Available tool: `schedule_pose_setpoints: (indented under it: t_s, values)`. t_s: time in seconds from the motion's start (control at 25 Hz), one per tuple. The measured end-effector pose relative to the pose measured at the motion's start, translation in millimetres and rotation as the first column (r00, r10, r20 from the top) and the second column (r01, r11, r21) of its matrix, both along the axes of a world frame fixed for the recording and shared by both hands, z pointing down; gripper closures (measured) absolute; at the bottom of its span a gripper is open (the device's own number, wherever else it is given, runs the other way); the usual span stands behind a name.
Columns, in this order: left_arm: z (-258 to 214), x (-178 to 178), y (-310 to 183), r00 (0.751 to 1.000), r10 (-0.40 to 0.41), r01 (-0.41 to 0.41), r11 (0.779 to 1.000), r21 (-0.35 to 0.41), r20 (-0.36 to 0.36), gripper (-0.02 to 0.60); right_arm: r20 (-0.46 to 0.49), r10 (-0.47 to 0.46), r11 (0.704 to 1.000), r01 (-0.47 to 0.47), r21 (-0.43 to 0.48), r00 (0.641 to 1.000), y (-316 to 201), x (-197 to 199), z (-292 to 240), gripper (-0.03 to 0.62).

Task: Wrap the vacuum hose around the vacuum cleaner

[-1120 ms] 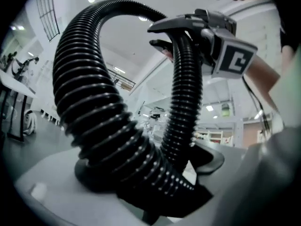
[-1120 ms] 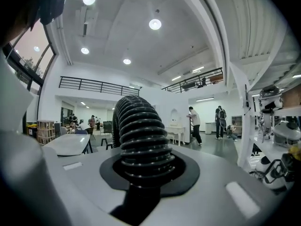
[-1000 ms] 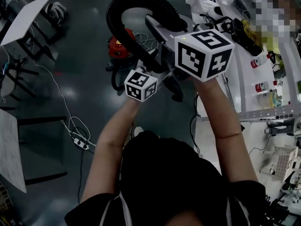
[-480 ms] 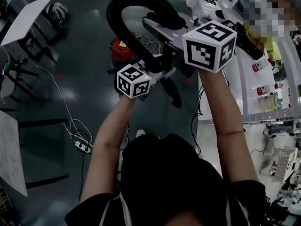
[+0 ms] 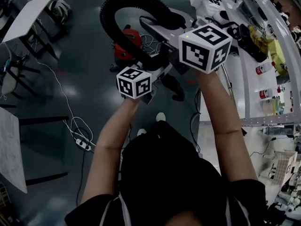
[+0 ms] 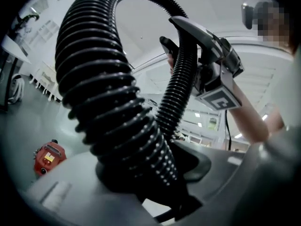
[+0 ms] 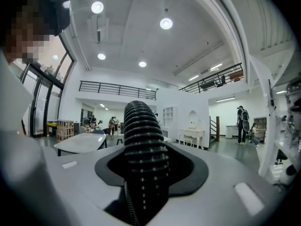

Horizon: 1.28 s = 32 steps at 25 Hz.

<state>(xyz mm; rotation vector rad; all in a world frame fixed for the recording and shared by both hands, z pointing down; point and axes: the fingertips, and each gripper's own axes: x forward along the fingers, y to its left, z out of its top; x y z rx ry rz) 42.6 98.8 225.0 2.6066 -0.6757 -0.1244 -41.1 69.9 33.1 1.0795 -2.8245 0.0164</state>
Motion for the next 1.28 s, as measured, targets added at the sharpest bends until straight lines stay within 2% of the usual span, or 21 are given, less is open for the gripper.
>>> schedule_pose_setpoints:
  t_s: [0.08,0.24,0.36,0.48,0.56,0.72,0.92,1.08,1.28]
  values:
    - [-1.7,-7.5,-10.7,0.999,-0.043,0.043,0.999,-0.023,-0.028,0.364,0.021,-0.004,1.000,0.004,-0.015,1.000,-5.7,3.6,6.0,0.387]
    - [-10.3,-33.5,-33.4,0.983,-0.152,0.142,0.985,-0.094,-0.107,0.364,-0.005,-0.013,1.000,0.013,-0.002,1.000,-14.2,9.2,11.5,0.362]
    - [-13.6,-55.6,-48.0,0.966,-0.239,0.230,0.968,-0.098,-0.099,0.364,0.048,-0.019,1.000,0.019,-0.013,0.999,-20.3,20.2,6.5,0.359]
    - [-17.1,-79.0,-62.5,0.939,-0.334,0.327,0.941,-0.087,-0.080,0.364,0.071,-0.022,0.999,0.025,-0.036,0.997,-25.7,35.7,14.3,0.361]
    - [-20.0,-96.9,-72.0,0.909,-0.408,0.400,0.911,-0.096,-0.085,0.364,0.055,-0.019,0.998,0.022,-0.064,0.998,-27.8,47.9,30.9,0.361]
    - [-27.2,-138.5,-92.2,0.822,-0.559,0.548,0.828,-0.120,-0.105,0.364,0.049,0.001,0.984,0.008,-0.176,0.999,-30.8,68.0,83.4,0.361]
    - [-35.5,-181.0,-108.2,0.726,-0.685,0.680,0.729,-0.079,-0.059,0.365,-0.026,-0.010,0.965,0.003,-0.263,1.000,-30.3,74.7,144.0,0.359]
    - [-45.8,-208.1,-112.6,0.645,-0.763,0.762,0.646,-0.048,-0.027,0.365,-0.050,-0.049,0.948,0.031,-0.317,0.998,-30.9,68.2,175.0,0.359]
    - [-54.8,-221.4,-106.7,0.594,-0.804,0.804,0.594,-0.013,-0.027,0.367,-0.110,-0.114,0.937,0.070,-0.342,0.987,-37.7,52.8,205.4,0.352]
